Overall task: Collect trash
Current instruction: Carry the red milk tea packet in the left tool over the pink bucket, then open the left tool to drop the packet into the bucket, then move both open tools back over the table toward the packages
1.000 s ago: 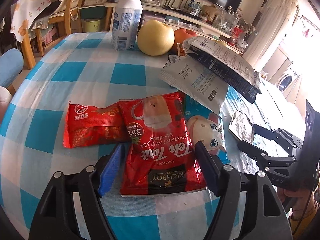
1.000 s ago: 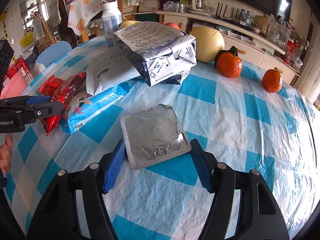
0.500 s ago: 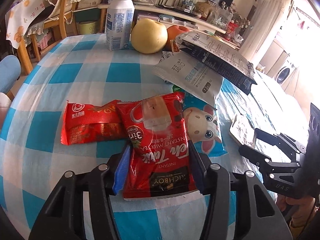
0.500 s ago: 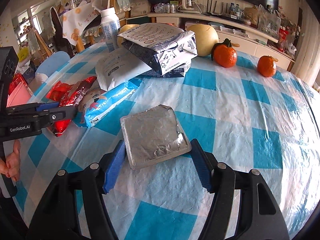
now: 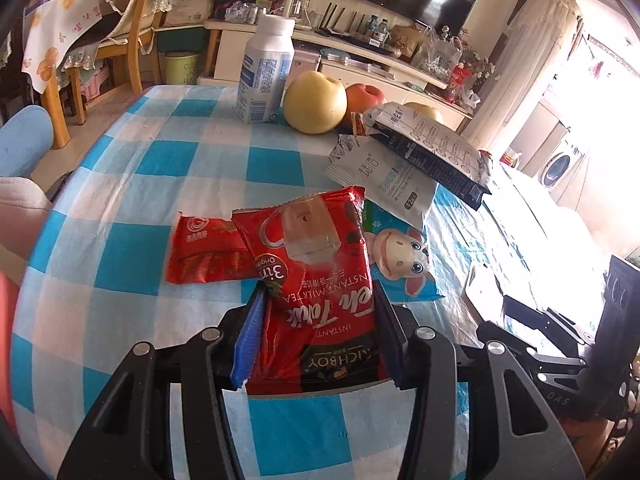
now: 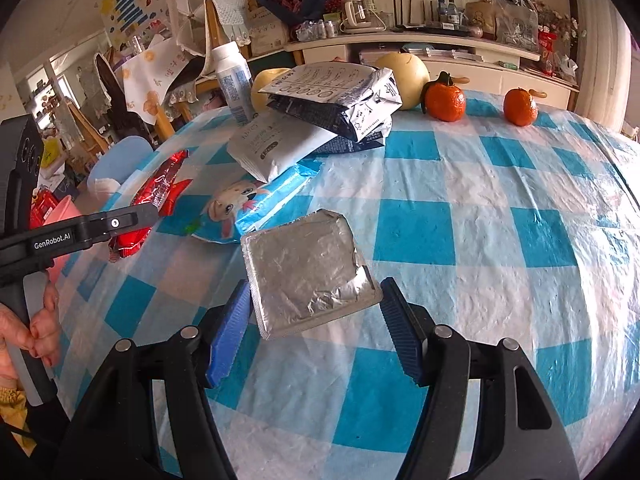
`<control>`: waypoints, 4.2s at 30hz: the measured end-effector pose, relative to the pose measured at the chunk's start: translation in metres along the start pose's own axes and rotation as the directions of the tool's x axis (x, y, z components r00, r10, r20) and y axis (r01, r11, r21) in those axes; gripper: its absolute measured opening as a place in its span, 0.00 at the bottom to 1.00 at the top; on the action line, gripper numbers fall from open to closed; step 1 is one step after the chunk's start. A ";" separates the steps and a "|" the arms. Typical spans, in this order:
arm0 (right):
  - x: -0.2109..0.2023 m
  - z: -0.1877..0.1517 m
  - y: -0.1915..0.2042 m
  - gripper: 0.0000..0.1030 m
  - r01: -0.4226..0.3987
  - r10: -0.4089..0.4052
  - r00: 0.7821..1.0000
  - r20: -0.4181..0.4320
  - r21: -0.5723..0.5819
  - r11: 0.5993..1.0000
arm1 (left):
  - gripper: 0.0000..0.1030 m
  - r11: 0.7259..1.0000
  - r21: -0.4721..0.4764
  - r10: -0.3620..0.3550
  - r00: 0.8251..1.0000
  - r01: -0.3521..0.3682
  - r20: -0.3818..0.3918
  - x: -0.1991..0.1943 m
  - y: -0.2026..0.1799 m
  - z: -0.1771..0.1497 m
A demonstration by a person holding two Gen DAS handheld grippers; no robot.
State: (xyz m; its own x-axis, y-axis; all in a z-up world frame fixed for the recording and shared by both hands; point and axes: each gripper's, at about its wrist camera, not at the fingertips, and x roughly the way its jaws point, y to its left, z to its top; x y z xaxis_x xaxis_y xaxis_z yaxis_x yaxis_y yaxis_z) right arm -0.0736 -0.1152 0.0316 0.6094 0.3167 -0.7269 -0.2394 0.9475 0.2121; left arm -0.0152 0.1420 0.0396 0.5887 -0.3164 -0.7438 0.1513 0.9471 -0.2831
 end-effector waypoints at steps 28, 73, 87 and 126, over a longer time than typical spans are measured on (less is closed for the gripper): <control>-0.014 0.048 0.223 0.64 -0.256 0.273 0.962 0.028 -0.270 0.928 | 0.50 0.900 -0.343 0.357 0.907 -0.269 0.223 -0.154 0.162 0.007; 0.017 0.010 0.290 0.83 -0.156 0.182 0.983 0.017 -0.437 0.886 | 0.86 0.832 -0.431 0.456 0.873 -0.349 0.174 -0.166 0.207 0.001; -0.003 -0.001 0.243 0.83 -0.104 0.138 0.989 0.057 -0.398 0.911 | 0.86 0.918 -0.256 0.361 0.906 -0.303 0.222 -0.137 0.151 0.012; -0.058 0.018 0.067 0.83 0.031 0.011 0.975 0.224 -0.183 0.983 | 0.86 0.979 0.170 0.090 0.985 -0.116 0.150 -0.044 0.003 0.012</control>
State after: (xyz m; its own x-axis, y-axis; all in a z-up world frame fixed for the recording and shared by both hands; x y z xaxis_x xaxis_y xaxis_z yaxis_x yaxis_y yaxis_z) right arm -0.1114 -0.0688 0.0997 0.7607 0.3287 -0.5597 -0.3544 0.9328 0.0662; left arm -0.0316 0.1594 0.0789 0.7124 -0.2178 -0.6671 0.2149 0.9727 -0.0880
